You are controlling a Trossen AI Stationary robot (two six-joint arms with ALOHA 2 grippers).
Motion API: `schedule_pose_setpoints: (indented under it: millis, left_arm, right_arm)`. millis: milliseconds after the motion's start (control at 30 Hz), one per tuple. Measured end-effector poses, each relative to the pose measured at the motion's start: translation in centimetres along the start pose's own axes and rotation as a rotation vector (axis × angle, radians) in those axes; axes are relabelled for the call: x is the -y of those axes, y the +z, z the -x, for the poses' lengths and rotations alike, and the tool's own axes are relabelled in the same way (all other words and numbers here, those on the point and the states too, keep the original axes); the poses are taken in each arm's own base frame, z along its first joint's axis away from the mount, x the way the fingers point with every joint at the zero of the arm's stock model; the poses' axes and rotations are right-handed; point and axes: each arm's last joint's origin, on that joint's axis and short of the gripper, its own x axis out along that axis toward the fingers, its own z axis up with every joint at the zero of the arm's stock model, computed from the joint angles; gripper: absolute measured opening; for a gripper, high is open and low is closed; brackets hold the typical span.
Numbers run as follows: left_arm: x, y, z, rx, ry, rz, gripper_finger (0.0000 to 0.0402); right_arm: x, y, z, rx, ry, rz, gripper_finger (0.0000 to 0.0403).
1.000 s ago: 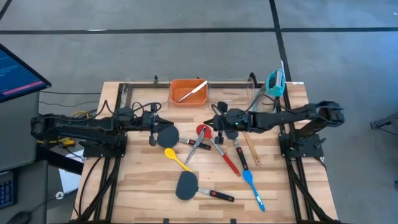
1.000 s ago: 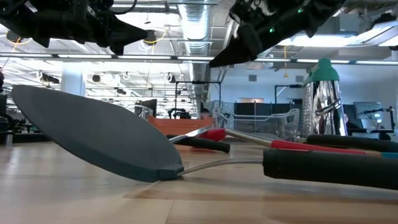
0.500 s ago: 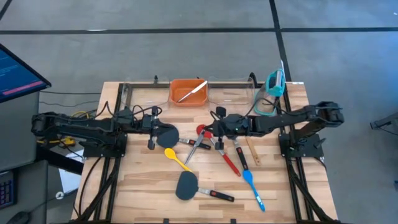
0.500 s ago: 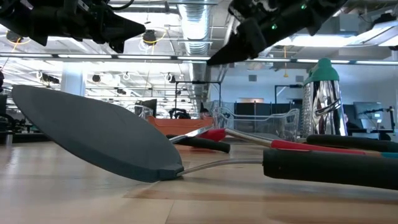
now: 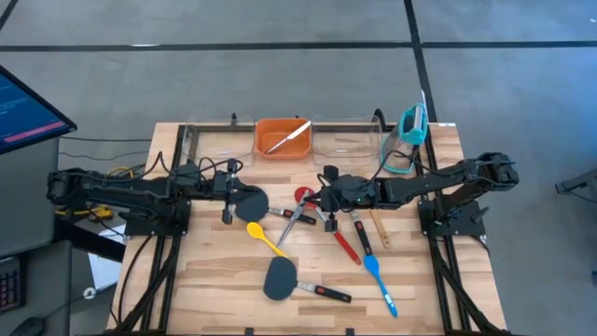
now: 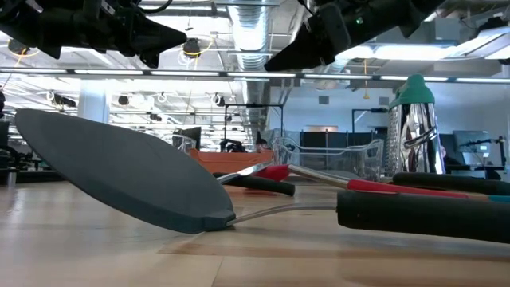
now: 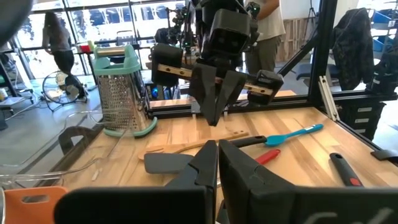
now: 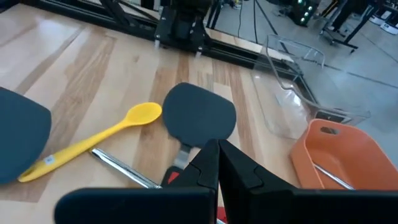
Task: Pick & Place Kitchen Items
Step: Put the black spatula into the left transparent bin
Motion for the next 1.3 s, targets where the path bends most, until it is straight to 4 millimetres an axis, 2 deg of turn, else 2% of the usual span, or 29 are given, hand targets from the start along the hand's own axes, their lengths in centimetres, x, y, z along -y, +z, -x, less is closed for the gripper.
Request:
schedule_pose_setpoints:
  millis: [67, 133, 233, 400, 500, 667, 900, 1067, 1300]
  left_arm:
    - [0.0, 0.0, 0.0, 0.000, 0.000, 0.000, 0.0002]
    - [0.0, 0.0, 0.0, 0.000, 0.000, 0.000, 0.0002]
    - [0.0, 0.0, 0.0, 0.000, 0.000, 0.000, 0.0002]
    - [0.0, 0.0, 0.0, 0.000, -0.001, 0.000, 0.0002]
    - [0.0, 0.0, 0.0, 0.000, -0.001, 0.000, 0.0002]
    - [0.0, 0.0, 0.0, 0.000, -0.001, 0.000, 0.0002]
    - [0.0, 0.0, 0.0, 0.000, -0.001, 0.000, 0.0002]
    - [0.0, 0.0, 0.0, 0.000, -0.001, 0.000, 0.0002]
    - [0.0, 0.0, 0.0, -0.004, -0.001, 0.002, 0.0002]
  right_arm:
    - [0.2, 0.1, 0.0, 0.000, -0.055, -0.054, 0.0000]
    - [0.6, 0.0, 0.1, -0.041, -0.187, -0.155, 0.0000]
    - [1.1, -0.4, 0.7, -0.206, -0.342, -0.239, 0.0000]
    - [1.7, 0.0, 2.3, -0.440, -0.434, -0.358, 0.0000]
    - [1.9, 1.5, 3.2, -0.467, -0.463, -0.462, 0.0000]
    - [2.2, 2.7, 4.9, -0.627, -0.402, -0.637, 0.0000]
    - [1.7, 2.0, 6.4, -0.869, -0.307, -0.798, 0.0000]
    - [1.7, 1.9, 6.7, -0.895, -0.303, -0.799, 0.0000]
    - [3.5, 1.3, 9.0, -0.833, -0.340, -0.813, 0.0000]
